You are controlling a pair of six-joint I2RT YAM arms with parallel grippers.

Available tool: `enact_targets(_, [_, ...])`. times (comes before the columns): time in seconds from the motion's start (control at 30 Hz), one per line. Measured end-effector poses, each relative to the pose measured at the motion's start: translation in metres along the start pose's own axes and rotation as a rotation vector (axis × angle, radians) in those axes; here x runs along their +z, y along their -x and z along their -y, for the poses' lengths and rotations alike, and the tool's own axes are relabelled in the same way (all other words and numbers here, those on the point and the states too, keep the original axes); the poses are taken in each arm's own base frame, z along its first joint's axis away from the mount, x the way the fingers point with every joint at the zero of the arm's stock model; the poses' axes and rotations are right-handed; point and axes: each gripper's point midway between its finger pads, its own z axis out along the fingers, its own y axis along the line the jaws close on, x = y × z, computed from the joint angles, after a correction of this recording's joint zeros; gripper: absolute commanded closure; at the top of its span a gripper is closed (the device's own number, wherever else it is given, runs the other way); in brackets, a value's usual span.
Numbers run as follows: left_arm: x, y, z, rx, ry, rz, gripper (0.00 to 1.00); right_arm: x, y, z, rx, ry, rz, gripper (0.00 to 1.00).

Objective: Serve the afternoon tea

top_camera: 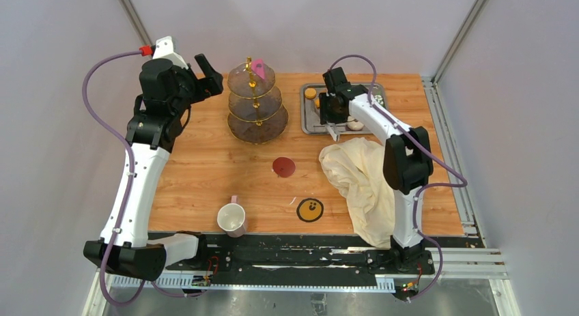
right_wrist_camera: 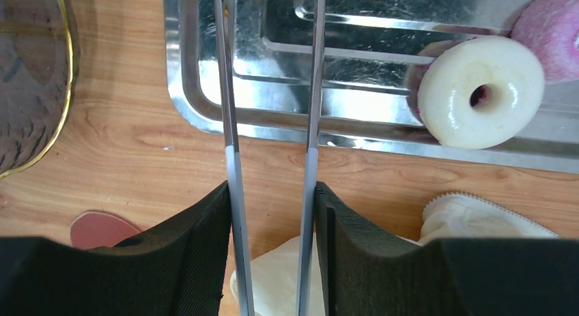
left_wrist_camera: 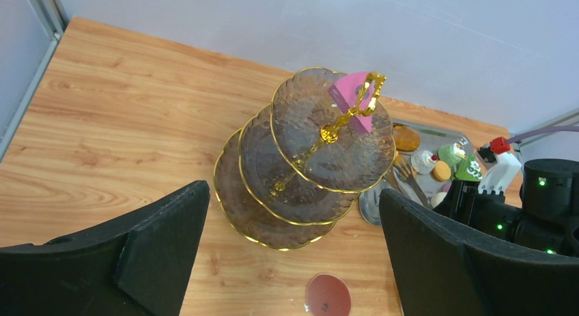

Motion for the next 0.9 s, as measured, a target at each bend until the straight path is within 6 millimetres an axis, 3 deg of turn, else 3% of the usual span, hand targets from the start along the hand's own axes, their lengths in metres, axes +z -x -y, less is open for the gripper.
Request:
enact_targets(0.23, [0.0, -0.001, 0.0, 0.001, 0.001, -0.002, 0.0, 0.003, 0.008, 0.008, -0.008, -0.056, 0.024, 0.54])
enact_targets(0.5, [0.002, -0.007, -0.002, 0.001, 0.005, -0.016, 0.0, 0.011, 0.017, 0.002, -0.017, -0.058, 0.034, 0.55])
enact_targets(0.73, [0.002, -0.007, -0.002, 0.001, 0.005, -0.015, 0.0, 0.011, 0.019, -0.003, -0.039, -0.069, 0.042, 0.74])
enact_targets(0.9, [0.002, -0.007, -0.002, 0.001, 0.002, -0.017, 0.01, 0.01, 0.009, 0.002, -0.055, -0.082, 0.022, 0.86])
